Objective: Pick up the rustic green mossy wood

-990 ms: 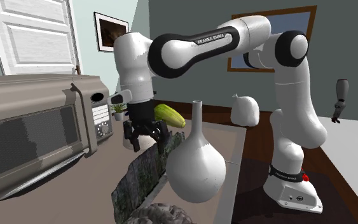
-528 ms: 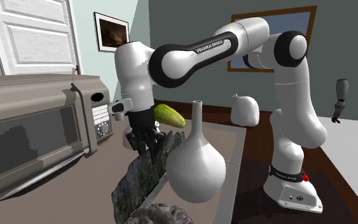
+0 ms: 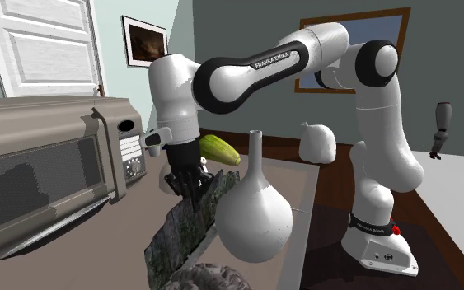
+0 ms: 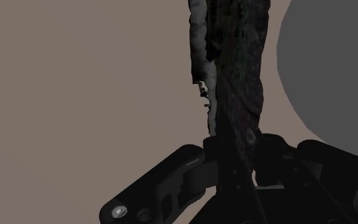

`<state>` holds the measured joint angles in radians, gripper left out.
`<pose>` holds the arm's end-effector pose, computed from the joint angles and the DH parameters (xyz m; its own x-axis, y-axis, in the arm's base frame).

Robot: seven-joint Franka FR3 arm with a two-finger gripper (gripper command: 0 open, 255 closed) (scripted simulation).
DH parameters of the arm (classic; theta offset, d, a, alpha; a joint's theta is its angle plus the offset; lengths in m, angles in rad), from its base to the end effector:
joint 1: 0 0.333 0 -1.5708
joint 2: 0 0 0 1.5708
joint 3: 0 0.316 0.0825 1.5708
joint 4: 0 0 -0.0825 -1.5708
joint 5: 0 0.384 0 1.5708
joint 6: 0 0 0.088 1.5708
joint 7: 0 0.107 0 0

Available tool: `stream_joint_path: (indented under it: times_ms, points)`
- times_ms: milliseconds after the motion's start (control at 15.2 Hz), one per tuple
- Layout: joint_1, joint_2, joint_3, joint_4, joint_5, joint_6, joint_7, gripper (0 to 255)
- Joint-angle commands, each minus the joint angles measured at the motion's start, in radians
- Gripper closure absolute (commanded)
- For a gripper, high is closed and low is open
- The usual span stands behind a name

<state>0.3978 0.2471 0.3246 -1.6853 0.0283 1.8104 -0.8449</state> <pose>0.4723 0.3995 0.4512 0.0171 0.9998 0.0054 0.9883 -0.0160 -0.1514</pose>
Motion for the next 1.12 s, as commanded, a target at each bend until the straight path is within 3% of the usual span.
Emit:
stream_joint_path:
  times_ms: [0,1056]
  points:
    - [0.0,-0.002,0.0,0.01,0.001,-0.012,0.0,255]
    - [0.003,-0.011,0.004,0.189,0.003,-0.199,0.013,255]
